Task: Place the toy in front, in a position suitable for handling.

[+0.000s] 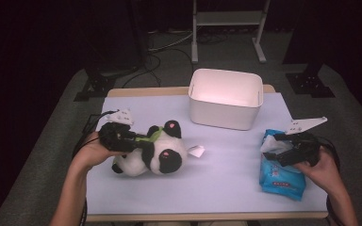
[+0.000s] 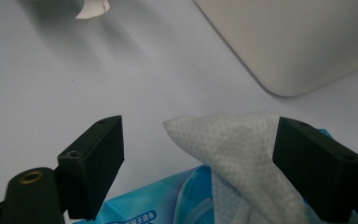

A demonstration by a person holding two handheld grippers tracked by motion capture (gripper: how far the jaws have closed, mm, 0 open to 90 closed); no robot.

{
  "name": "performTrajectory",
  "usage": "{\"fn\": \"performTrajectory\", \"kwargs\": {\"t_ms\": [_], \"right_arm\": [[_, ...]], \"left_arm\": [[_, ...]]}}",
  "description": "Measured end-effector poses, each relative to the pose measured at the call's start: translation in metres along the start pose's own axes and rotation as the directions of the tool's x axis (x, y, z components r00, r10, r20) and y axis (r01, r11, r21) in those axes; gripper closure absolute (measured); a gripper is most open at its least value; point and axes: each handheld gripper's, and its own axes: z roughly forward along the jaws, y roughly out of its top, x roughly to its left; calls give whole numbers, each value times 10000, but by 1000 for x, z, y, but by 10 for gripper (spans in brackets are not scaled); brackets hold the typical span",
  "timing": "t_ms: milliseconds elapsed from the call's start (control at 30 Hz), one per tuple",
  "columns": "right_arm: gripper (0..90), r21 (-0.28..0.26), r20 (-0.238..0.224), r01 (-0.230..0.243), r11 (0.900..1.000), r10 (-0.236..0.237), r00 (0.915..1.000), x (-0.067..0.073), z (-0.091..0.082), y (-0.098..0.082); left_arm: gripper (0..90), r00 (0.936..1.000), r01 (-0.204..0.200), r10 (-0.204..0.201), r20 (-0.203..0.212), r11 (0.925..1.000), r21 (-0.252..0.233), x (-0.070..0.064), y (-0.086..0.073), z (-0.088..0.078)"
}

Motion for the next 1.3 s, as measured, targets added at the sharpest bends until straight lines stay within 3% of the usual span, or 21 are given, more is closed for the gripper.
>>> {"fn": "performTrajectory", "kwargs": {"t_ms": [100, 300, 600, 700, 1000, 1100, 1267, 1300], "right_arm": [[154, -9, -14, -33, 10000, 33, 10000, -2, -1, -2], [154, -258, -11, -85, 9996, 85, 10000, -3, -9, -4], [154, -242, -50, -201, 9995, 200, 9998, -7, -12, -9], [154, -159, -99, -228, 9996, 226, 9997, -7, -10, -11], [157, 91, 25, -40, 10000, 40, 10000, -7, -8, -13], [215, 216, 109, 115, 9997, -117, 9999, -6, -7, -14], [266, 267, 441, 108, 9996, -120, 9990, -7, -5, -13], [338, 378, 584, 143, 9992, -165, 9982, -8, -3, -11]], "left_arm": [[739, 9993, -206, 201, 324, 9997, 131, -9, 22, 18], [739, 9965, -651, 631, 541, 9972, 362, -21, 48, 45], [737, 9904, -980, 919, 1030, 9936, 566, -32, 71, 77], [736, 9880, -955, 863, 1278, 9931, 679, -35, 75, 94], [728, 9809, -1127, 995, 1671, 9911, 714, -50, 77, 117], [715, 9781, -1029, 887, 1885, 9924, 670, -53, 75, 125], [691, 9772, -1001, 858, 1941, 9929, 651, -53, 72, 123], [666, 9761, -1058, 928, 1964, 9928, 567, -53, 73, 120]]}}
